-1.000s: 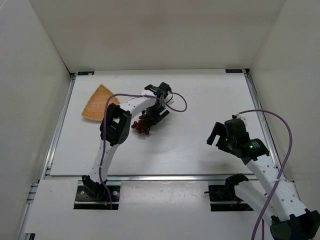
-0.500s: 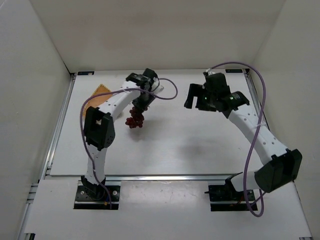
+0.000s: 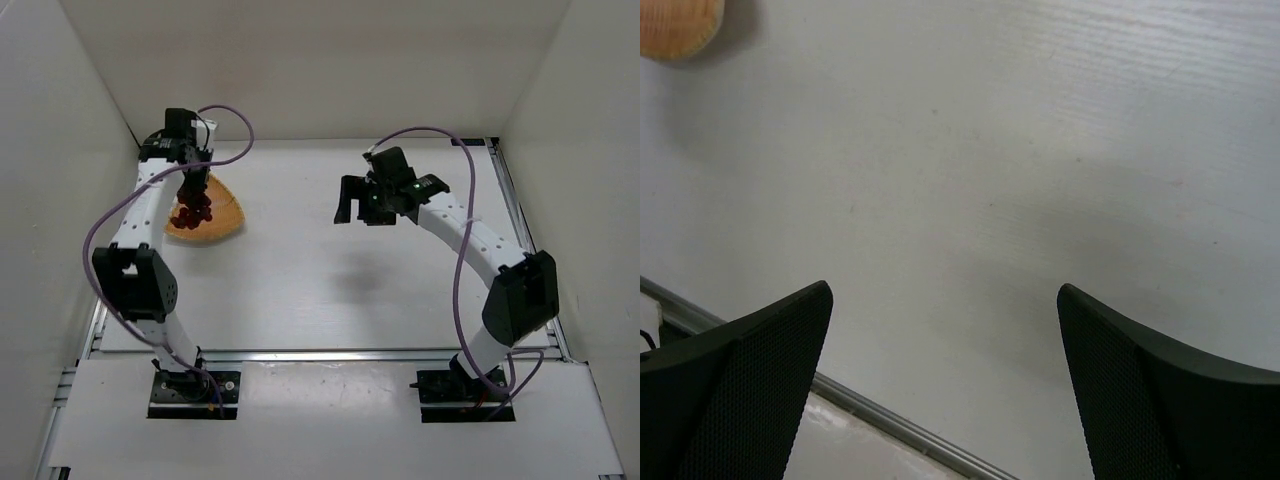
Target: Place and organize the fake fruits in the fruit bowl
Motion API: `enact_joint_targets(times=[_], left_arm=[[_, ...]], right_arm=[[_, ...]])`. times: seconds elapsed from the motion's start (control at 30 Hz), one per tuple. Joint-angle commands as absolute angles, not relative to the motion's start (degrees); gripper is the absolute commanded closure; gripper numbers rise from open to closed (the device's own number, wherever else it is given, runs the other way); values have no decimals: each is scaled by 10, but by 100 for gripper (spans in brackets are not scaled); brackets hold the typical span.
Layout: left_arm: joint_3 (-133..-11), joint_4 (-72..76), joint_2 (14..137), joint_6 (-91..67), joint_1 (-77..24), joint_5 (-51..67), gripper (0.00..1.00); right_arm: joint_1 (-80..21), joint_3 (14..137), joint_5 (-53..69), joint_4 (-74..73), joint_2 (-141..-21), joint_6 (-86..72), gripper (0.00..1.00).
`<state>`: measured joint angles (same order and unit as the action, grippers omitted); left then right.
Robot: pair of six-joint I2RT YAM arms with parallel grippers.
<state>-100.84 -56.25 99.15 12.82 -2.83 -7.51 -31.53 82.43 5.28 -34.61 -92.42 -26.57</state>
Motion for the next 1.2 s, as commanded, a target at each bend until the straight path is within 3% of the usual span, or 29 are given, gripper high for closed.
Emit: enact_joint_targets(times=[0.0,0.07,0.1,0.13,0.2,0.23,0.37,0.6,0.73,0.83,1.0,1.17], left_arm=[[-1035,-531,1062,133,-34,-30,70],[-1053,-531,1099,127,-28,-30,56],[-1067,-531,1109,127,-23,-30,33],[-1072,-531,1116,127,-18,-30,23],[-1072,-519,1128,122,-12,-53,11],[-1077,-514,1128,116,-5,-59,0],[-1116,-508,1103,99,5,-96,0],[-1091,-508,927,99,-2,-163,0],[-916,-508,791,143,58,-170,0],[-678,-495,716,171,132,-175,0],[-500,-483,615,143,206,-158,0],[-462,-490,577,106,219,-115,0]], right_arm=[[-332,851,68,-323,-933,-277,2],[-338,846,68,-323,-933,-282,2],[-338,846,68,-323,-933,-282,2],[-338,840,68,-323,-933,-282,2],[-338,834,61,-323,-921,-282,1],[-338,829,61,-323,-921,-282,1],[-338,818,54,-323,-899,-277,1],[-338,760,12,-342,-828,-265,1],[-331,709,-35,-376,-778,-265,1],[-306,655,-42,-384,-728,-265,1],[-287,606,-42,-389,-700,-276,1],[-287,600,-42,-389,-700,-281,1]])
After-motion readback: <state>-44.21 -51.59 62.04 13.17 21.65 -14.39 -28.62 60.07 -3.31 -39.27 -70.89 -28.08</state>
